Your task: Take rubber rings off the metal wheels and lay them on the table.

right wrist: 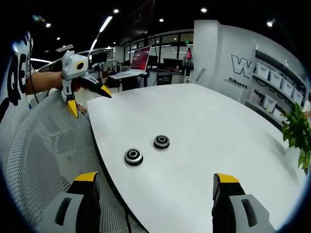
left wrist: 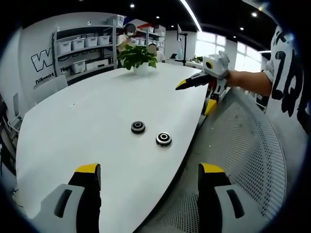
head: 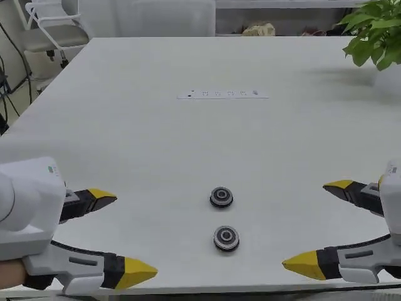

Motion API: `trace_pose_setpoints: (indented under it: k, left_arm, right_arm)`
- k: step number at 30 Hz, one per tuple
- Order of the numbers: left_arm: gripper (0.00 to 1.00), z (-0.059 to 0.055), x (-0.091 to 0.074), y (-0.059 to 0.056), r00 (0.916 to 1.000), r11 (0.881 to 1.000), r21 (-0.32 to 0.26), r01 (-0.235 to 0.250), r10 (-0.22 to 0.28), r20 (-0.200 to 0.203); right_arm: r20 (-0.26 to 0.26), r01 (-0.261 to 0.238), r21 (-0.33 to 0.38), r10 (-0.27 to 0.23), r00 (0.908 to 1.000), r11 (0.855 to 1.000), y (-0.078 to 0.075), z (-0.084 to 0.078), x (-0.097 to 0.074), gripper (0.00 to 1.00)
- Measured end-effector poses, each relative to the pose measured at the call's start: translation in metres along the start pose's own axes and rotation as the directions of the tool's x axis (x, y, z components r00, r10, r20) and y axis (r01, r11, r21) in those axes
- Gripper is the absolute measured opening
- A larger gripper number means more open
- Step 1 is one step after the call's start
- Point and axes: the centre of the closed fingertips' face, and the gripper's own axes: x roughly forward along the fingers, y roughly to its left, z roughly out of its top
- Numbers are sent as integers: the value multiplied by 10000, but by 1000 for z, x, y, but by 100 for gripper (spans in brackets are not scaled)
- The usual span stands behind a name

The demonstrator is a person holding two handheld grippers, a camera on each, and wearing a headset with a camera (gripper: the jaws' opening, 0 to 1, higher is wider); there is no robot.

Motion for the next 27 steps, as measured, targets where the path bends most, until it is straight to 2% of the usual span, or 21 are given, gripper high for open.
trace_pose_setpoints:
  k: [3,7,18,27]
  left_arm:
    - [80,3,-2,5,9999,9999,-75,-94,95,141]
    - [80,2,-2,11,9996,9996,3,-280,280,61]
    - [79,5,8,9,10000,9998,165,-71,71,-20]
    - [79,17,16,14,10000,9992,406,-28,27,3]
  right_arm:
    - [260,-53,289,45,9997,9996,0,5,0,96]
    - [205,-48,118,46,9998,9999,1,5,1,96]
    - [302,-217,73,215,9993,9997,-3,8,10,94]
    - [469,-486,39,484,9977,9988,-5,12,18,92]
